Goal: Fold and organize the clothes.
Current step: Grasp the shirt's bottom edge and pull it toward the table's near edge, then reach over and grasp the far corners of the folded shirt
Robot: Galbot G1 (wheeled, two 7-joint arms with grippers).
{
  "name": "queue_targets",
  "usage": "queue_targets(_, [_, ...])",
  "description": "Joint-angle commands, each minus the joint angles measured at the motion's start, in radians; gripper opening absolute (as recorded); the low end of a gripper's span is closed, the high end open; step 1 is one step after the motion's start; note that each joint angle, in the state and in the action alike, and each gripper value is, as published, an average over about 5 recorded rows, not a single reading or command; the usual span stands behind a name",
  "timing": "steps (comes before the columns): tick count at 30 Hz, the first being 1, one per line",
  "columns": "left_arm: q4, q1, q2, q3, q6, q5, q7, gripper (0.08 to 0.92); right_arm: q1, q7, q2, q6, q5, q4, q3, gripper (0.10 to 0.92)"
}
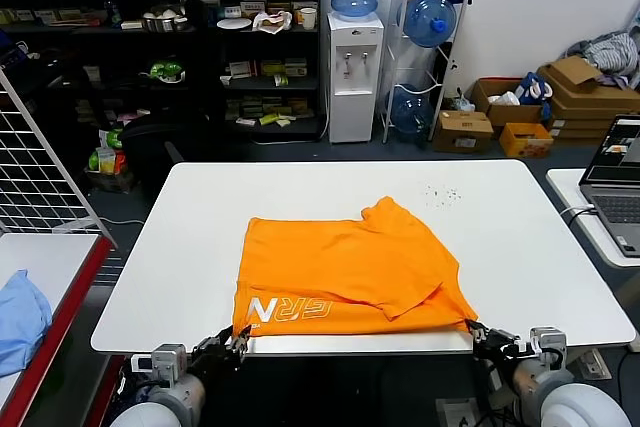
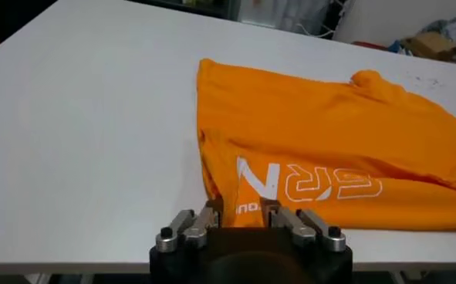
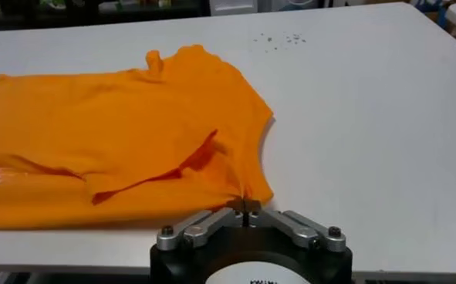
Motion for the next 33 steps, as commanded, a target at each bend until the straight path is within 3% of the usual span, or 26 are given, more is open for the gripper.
queue_targets(1, [-0.046, 0.056, 0.014, -0.008, 0.004, -0.01, -0.009, 0.51, -0.042, 0.001, 0.006, -0.003, -0.021, 0.025, 0.023, 0.274])
queue_targets(7, [-0.049, 0.008, 0.019, -0.021, 0.003, -0.018, -0.009, 0.675, 0.031, -0.023, -0.007, 0.05, -0.049, 0.026, 0.027, 0.447])
queue_targets(13, [0.006, -0.147, 0.028, -0.037, -0.019, 0.0, 0.053, 0.84, 0.254, -0.049, -0.029, 0.145, -0.1, -0.033, -0.042, 0.621])
queue_targets(17, [0.173, -0.342, -0.011, 0.002, -0.076, 0.057, 0.141, 0.908, 0.511, -0.043, -0.025, 0.164, -0.081, -0.168, -0.159, 0.742])
queue_targets(23, [0.478, -0.699, -0.151, 0.131, -0.069, -0.008, 0.187, 0.921, 0.921, 0.022, 0.044, 0.128, -0.055, -0.455, -0.392, 0.894])
queue_targets(28, [0.726, -0.897, -0.221, 0.237, -0.031, -0.054, 0.23, 0.921, 1.149, 0.042, 0.131, 0.073, -0.062, -0.706, -0.55, 0.92])
queue_targets(33, [0.895, -0.975, -0.266, 0.293, -0.027, -0.038, 0.296, 0.921, 1.225, 0.018, 0.197, 0.025, -0.056, -0.865, -0.59, 0.921])
